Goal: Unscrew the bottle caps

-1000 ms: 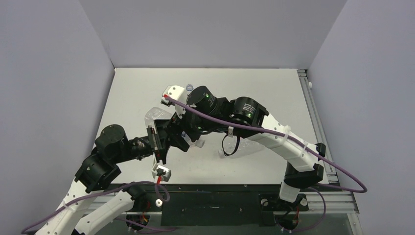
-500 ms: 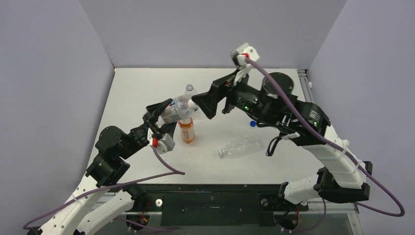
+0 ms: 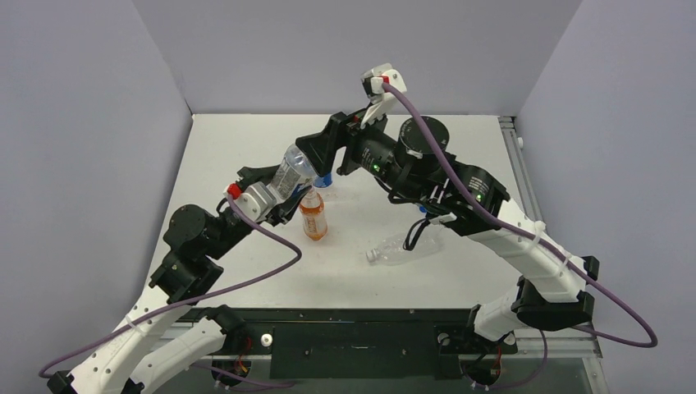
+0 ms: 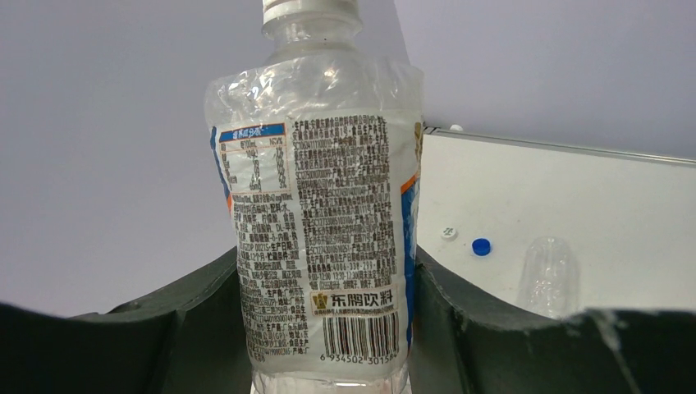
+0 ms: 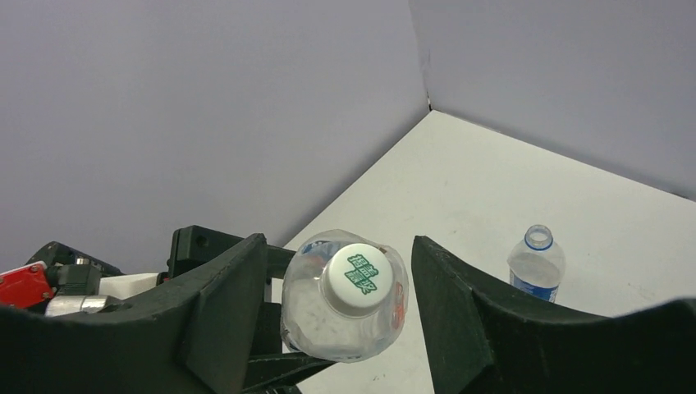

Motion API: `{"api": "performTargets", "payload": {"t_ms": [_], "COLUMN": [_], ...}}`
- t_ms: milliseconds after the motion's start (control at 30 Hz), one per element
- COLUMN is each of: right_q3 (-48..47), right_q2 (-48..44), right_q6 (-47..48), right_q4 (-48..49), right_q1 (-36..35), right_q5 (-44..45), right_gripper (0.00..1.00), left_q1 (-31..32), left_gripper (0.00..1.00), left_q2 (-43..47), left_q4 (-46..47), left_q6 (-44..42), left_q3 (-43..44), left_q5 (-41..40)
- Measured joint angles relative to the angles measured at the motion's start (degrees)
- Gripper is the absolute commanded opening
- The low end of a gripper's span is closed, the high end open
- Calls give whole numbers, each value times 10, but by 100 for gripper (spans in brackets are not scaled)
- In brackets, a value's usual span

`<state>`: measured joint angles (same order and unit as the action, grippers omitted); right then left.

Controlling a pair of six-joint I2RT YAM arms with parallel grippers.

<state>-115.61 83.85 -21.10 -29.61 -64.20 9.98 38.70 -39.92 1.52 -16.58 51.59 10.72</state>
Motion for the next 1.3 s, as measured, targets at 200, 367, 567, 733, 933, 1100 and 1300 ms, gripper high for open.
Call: {"api": "performTargets", "payload": {"t_ms": [200,367,567,733,933,1100,1300], "right_q3": [0,-4,-18,-18,-20,-20,-16], "right_q2": [17,20,42,55,56,56,54], "right_q6": [-9,-16,-21,-22,-29,-30,-10], "right_q4": [3,13,13,12,13,15,43], "right_q1": [0,0,0,0,0,0,5], "right_q5": [11,19,21,21,18,17,-24], "right_gripper": [52,49,53,40,5,0,0], "left_q1": [0,0,0,0,1,2,2], "left_gripper": [44,44,44,44,44,44,46], "left_q2": [2,5,8,8,5,4,-1], "left_q4": [11,15,17,18,18,18,19], "left_q6": [30,39,44,46,53,67,129], "left_q3": [1,1,2,2,3,5,15], "left_q5": [0,1,2,2,3,2,3]}}
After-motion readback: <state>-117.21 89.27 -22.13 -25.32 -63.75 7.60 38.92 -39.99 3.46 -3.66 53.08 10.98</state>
